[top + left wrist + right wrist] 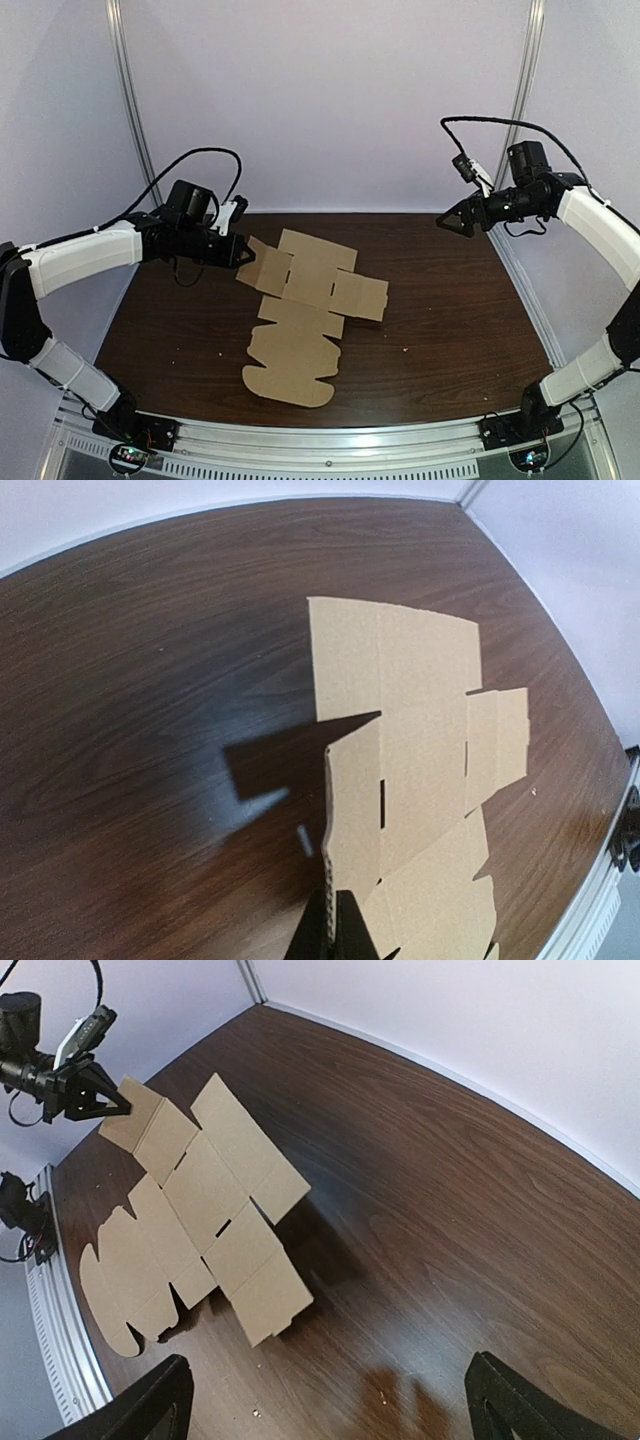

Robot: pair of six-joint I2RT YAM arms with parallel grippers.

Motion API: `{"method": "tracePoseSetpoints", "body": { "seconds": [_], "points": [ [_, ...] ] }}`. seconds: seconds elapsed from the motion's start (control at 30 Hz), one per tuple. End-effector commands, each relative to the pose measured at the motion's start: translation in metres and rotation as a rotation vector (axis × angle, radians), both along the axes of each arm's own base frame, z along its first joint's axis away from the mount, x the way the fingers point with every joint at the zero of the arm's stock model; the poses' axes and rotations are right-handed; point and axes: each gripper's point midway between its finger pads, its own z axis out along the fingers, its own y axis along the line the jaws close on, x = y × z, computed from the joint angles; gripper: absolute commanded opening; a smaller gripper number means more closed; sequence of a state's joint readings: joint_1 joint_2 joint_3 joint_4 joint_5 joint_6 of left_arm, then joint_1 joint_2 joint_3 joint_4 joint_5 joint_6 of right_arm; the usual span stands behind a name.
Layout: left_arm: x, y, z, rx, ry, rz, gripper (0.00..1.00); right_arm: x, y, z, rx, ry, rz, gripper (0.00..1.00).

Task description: Fold the paper box

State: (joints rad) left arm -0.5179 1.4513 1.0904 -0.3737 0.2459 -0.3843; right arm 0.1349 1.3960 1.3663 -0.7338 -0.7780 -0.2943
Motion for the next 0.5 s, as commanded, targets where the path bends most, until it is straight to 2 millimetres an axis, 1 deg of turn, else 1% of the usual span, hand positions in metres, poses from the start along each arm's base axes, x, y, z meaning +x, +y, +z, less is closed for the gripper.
{"method": "tracePoseSetpoints", "body": {
  "seconds": [0.0,0.13,0.2,0.37,0.47],
  "points": [
    [-0.016,-0.02,0.0,0.001,-0.037,-0.212,0.0,-0.018,0.025,-0.022,-0.01,0.106,0.126,0.96],
    [-0.027,-0.036,-0.001,-0.036,-0.053,-0.289,0.0,-0.023,0.056,-0.06,-0.061,0.195,0.222,0.96],
    [-0.032,-0.042,-0.001,-0.059,-0.052,-0.316,0.0,-0.03,0.074,-0.071,-0.077,0.232,0.283,0.96],
    [-0.04,-0.05,-0.004,-0.083,-0.037,-0.354,0.0,-0.029,0.105,-0.084,-0.089,0.291,0.368,0.95],
    [-0.045,-0.054,-0.006,-0.082,-0.031,-0.375,0.0,-0.024,0.118,-0.09,-0.105,0.289,0.405,0.95]
  ]
}}
